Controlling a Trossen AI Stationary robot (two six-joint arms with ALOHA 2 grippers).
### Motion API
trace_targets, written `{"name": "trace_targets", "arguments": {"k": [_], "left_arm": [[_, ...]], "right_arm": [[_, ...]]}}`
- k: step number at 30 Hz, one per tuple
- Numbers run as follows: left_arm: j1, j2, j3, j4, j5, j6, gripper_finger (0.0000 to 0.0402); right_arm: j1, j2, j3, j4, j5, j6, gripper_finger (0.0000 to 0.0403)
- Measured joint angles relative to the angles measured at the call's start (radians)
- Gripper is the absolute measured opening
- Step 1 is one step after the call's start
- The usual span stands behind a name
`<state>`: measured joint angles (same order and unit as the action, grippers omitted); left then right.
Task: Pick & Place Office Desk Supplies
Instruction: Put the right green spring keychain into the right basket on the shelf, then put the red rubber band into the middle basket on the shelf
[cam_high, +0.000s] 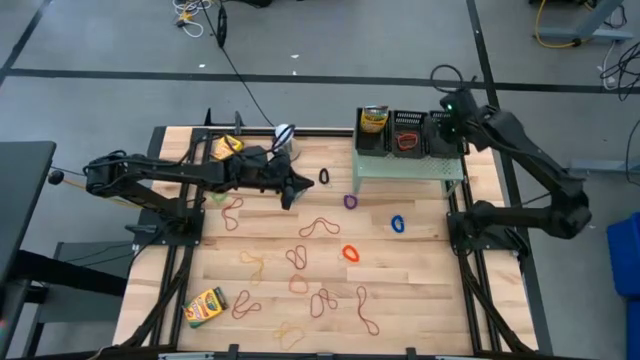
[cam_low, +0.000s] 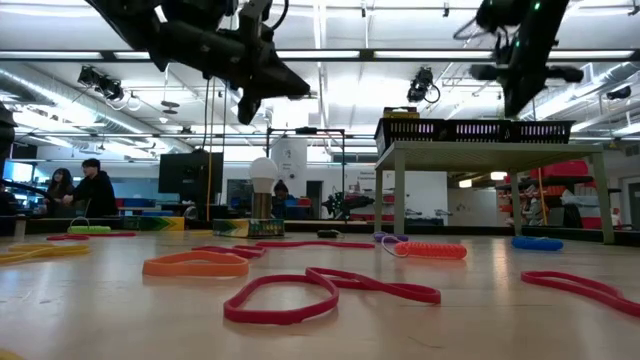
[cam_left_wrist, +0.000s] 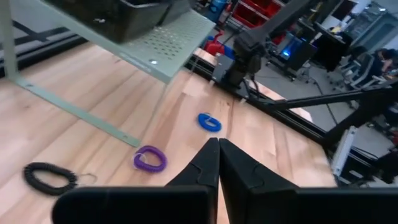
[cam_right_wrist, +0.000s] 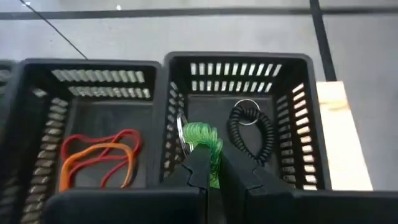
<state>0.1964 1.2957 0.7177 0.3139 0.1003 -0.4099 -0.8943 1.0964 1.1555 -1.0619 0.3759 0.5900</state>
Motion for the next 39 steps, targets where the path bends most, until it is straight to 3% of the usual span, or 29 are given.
{"name": "trace_targets", "arguments": {"k": [10,21,27,30,34,39], "left_arm": [[-0.034,0.000,0.000,0.012,-0.018,0.005,0.0012],[-0.031,0.000,0.000,0.009,-0.043,-0.001,0.0011],[-0.031,0.000,0.000,-0.046,-0.075,-0.010,0.0011],[-0.032,-0.010,0.000,-0.075,-0.089,-0.002,0.0011],[-0.031,-0.034,0.000,-0.110,-0.110,0.030,0.0011],[-0.034,-0.043,0.002,-0.140,-0.154,0.084,0.0011]], "right_arm": [[-0.054,0.026,-0.037,0.023,-0.055,0.073,0.0028],[-0.053,0.028,-0.037,0.030,0.002,0.102,0.0117],[-0.053,-0.007,0.004,0.014,0.007,0.030,0.0151],[-0.052,-0.036,0.050,-0.004,-0.021,-0.035,0.0141],[-0.009,-0.115,0.078,0.001,-0.105,-0.137,0.0093],[0.176,-0.225,0.042,0.012,-0.166,-0.148,0.0013]]}}
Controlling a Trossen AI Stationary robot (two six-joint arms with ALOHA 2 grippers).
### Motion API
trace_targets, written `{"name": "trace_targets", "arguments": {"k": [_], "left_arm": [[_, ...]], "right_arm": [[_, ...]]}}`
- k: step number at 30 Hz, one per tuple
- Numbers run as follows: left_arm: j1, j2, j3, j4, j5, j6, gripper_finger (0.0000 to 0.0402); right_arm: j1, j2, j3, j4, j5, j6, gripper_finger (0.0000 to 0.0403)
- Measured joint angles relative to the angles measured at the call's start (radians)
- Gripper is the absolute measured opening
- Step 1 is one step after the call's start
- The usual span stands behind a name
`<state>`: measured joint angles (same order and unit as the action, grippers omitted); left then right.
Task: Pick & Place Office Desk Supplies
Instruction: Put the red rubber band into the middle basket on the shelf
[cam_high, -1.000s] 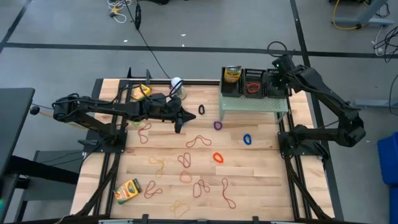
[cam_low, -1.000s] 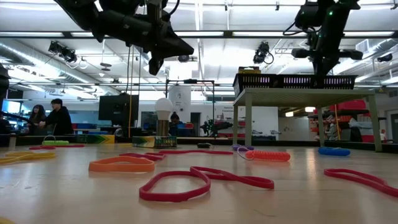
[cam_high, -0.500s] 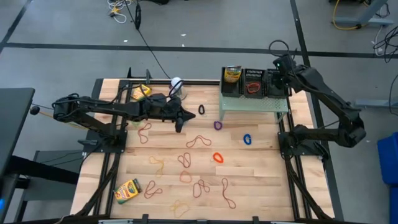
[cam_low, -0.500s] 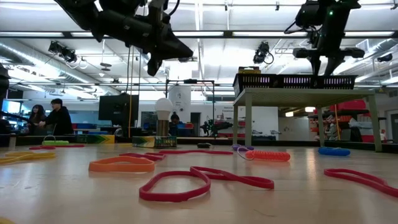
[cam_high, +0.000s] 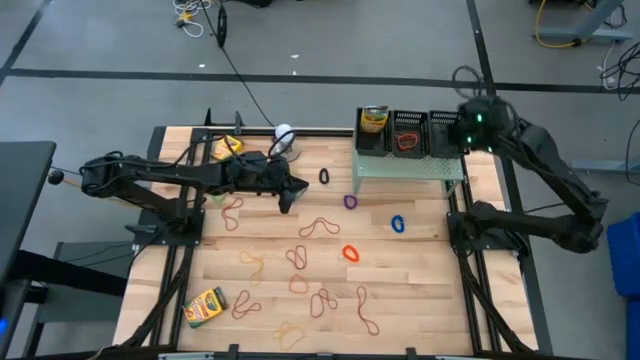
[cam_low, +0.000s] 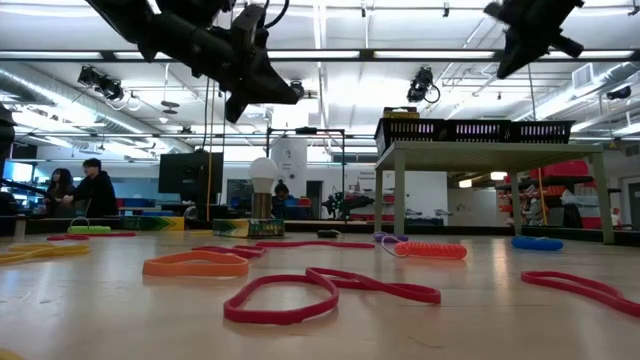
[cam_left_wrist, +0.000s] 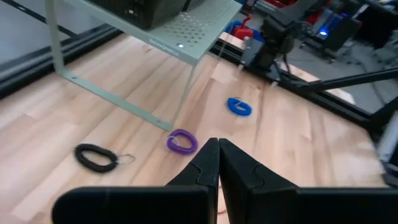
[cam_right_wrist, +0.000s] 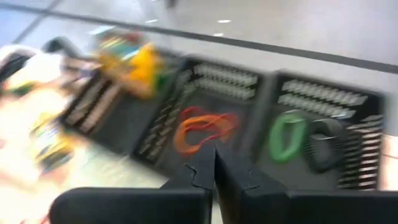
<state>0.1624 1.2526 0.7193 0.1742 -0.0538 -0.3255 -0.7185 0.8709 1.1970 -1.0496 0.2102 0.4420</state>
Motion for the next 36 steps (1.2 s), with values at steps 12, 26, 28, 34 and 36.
{"name": "trace_targets", "arguments": {"k": [12,26,28,34,36], "left_arm": [[0.001,0.025,0.000,-0.003,0.030,0.083,0.0011],[0.001,0.036,-0.002,-0.164,0.143,0.165,0.0011],[0.001,0.036,-0.011,-0.141,0.155,0.181,0.0011],[0.000,0.035,-0.200,0.150,0.291,0.098,0.0011],[-0.010,0.035,-0.259,0.221,0.320,0.069,0.0011]], "right_arm": [[0.566,-0.060,-0.200,0.169,0.296,0.183,0.0008],[0.903,0.071,-0.378,0.593,0.412,0.243,0.0005],[0.938,0.121,-0.360,0.587,0.424,0.284,0.0004],[1.037,0.300,-0.281,0.588,0.424,0.410,0.0004],[1.068,0.356,-0.244,0.588,0.425,0.455,0.0004]]}}
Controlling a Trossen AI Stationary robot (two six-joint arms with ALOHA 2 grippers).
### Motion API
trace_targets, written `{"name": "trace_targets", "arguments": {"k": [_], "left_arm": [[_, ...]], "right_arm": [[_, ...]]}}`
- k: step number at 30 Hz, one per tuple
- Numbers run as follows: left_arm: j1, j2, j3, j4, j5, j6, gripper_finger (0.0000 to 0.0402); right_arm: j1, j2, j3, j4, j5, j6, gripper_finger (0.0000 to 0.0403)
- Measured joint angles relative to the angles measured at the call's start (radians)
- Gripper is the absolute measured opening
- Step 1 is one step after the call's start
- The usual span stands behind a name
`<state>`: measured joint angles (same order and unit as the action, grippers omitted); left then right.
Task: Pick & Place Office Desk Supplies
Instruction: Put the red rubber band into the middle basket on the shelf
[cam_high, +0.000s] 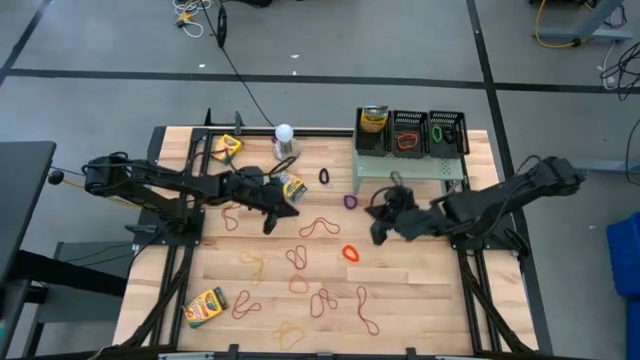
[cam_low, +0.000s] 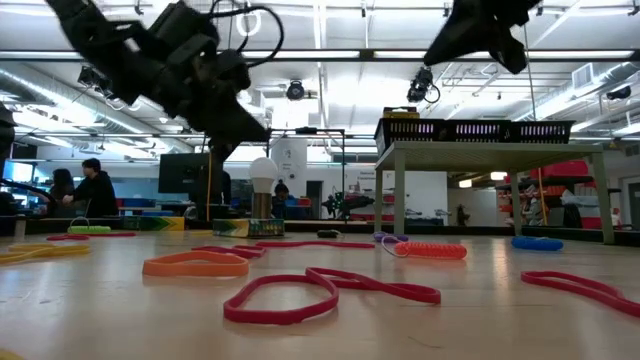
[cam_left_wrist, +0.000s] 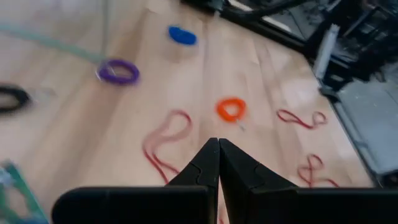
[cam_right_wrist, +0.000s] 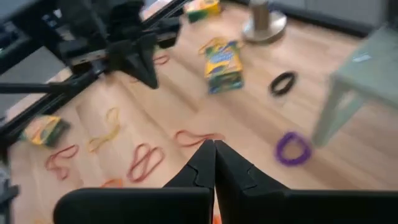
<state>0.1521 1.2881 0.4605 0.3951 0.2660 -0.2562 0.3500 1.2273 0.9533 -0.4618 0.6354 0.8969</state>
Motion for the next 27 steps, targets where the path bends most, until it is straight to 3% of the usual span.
{"name": "trace_targets", "arguments": {"k": [9,11,15,17,22,27], "left_arm": [[-0.078,0.000,-0.042,0.023,0.038,-0.111,0.0013],[-0.108,0.000,-0.035,-0.011,-0.028,-0.150,0.0012],[-0.228,0.000,0.018,-0.132,-0.210,-0.240,0.0007],[-0.305,0.000,0.064,-0.216,-0.308,-0.295,0.0005],[-0.475,0.000,0.185,-0.504,-0.551,-0.480,0.0007],[-0.576,0.000,0.261,-0.727,-0.622,-0.690,0.0030]], "right_arm": [[0.049,0.090,0.069,-0.115,-0.028,0.033,0.0004],[0.039,0.090,0.060,-0.129,-0.057,0.007,0.0004],[-0.013,0.090,0.025,-0.141,-0.236,-0.145,0.0004],[-0.029,0.090,0.003,-0.140,-0.275,-0.202,0.0004],[-0.068,0.090,-0.074,-0.086,-0.250,-0.279,0.0005],[-0.106,0.090,-0.131,0.026,-0.247,-0.294,0.0005]]}}
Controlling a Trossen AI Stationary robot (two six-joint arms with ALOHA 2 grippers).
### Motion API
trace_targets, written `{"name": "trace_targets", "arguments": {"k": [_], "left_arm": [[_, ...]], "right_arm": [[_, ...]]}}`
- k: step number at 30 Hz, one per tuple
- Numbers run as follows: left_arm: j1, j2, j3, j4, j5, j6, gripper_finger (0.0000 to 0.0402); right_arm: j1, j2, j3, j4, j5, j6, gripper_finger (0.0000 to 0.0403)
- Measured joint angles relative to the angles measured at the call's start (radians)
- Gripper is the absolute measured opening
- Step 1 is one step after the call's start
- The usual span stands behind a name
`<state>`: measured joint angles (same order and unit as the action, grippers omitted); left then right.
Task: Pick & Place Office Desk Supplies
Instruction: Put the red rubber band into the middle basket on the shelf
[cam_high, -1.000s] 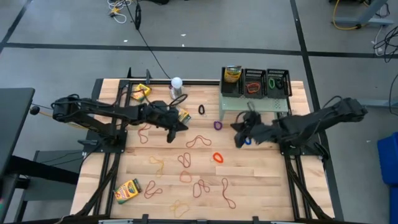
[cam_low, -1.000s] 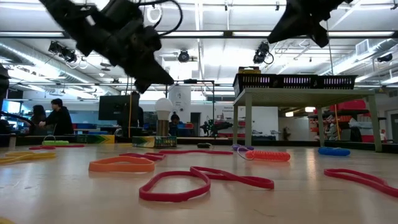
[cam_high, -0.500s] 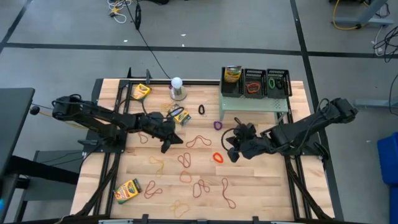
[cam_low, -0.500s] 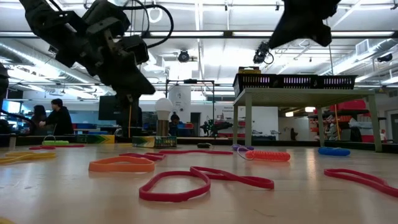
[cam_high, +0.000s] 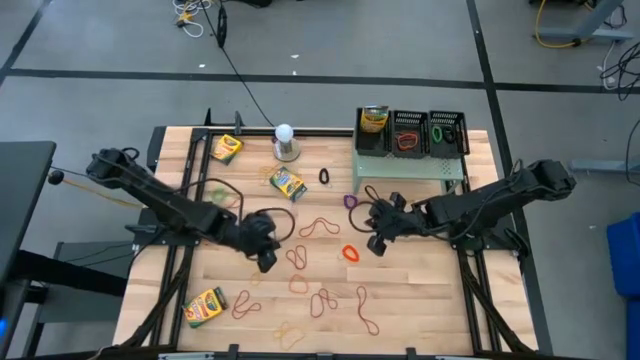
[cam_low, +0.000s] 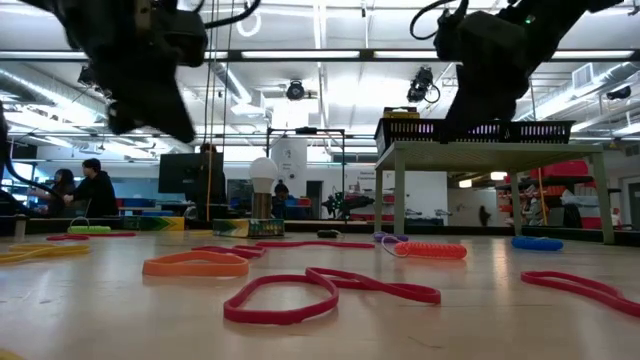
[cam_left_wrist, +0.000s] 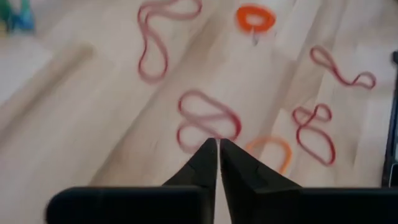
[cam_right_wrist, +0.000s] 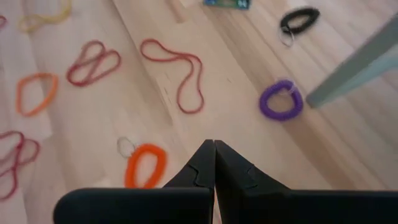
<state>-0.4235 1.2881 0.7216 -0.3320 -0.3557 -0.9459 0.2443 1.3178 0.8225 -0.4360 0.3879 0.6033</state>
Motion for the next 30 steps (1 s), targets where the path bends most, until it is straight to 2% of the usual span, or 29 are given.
{"name": "trace_targets", "arguments": {"k": [4,8,12,15,21,25,30], "left_arm": [[-0.033,0.004,0.019,-0.087,-0.002,-0.068,0.0059],[-0.040,0.024,0.019,-0.097,0.022,-0.056,0.0088],[-0.027,0.084,0.019,-0.093,0.106,-0.015,0.0109],[-0.014,0.147,0.019,-0.061,0.188,0.058,0.0112],[-0.016,0.232,0.019,0.082,0.229,0.239,0.0111],[-0.015,0.263,0.040,0.088,0.219,0.239,0.0110],[-0.007,0.343,0.115,0.089,0.177,0.186,0.0111]], "right_arm": [[-0.017,0.000,-0.013,0.079,0.000,-0.058,0.0005],[-0.030,0.000,-0.013,0.156,0.006,-0.065,0.0005],[-0.028,0.000,-0.013,0.223,0.050,-0.056,0.0005],[-0.028,0.000,-0.013,0.249,0.105,0.001,0.0005],[-0.028,0.000,-0.013,0.246,0.131,0.078,0.0005],[-0.028,0.000,-0.013,0.250,0.131,0.096,0.0005],[-0.028,0.000,-0.013,0.248,0.126,0.026,0.0005]]}}
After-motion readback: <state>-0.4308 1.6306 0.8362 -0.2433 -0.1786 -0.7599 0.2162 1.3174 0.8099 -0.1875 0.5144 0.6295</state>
